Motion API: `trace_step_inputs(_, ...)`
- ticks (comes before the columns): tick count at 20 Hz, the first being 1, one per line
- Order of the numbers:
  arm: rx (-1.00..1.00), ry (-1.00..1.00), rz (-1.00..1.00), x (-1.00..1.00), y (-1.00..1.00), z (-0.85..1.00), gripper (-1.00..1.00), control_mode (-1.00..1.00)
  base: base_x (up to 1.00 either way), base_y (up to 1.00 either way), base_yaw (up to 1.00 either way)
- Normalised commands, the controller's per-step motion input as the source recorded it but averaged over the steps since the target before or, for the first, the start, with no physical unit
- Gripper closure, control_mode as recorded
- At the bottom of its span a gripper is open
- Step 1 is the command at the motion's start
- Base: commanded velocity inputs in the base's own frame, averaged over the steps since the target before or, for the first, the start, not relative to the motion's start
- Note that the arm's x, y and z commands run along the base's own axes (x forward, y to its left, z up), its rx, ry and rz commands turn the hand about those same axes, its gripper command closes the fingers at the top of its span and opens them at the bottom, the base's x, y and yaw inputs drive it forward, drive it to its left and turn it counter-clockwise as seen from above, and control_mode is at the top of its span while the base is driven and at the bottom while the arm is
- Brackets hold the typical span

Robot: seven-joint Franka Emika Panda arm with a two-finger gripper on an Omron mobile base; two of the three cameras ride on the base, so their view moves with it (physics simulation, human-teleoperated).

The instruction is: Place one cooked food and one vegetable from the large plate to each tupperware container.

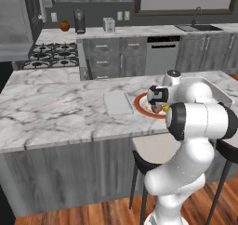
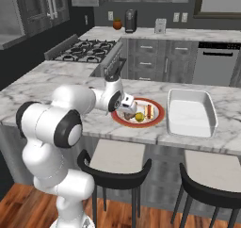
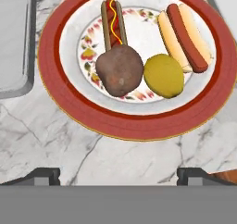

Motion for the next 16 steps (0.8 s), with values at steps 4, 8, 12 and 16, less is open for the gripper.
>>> trace_step_inputs(4, 0.00, 0.05, 0.00, 0.34, 0.00, -0.20, -1.00, -1.00, 0.00, 0.00, 0.00)
trace_step_inputs(8, 0.00, 0.10, 0.00, 0.26, 0.00, -0.32, -1.00, -1.00, 0.00, 0.00, 0.00)
trace_step_inputs(12, 0.00, 0.07, 0.00, 0.22, 0.00, -0.27, -1.00, -1.00, 0.00, 0.00, 0.00)
trace_step_inputs(16, 0.00, 0.09, 0.00, 0.25, 0.00, -0.20, -1.00, -1.00, 0.00, 0.00, 0.00)
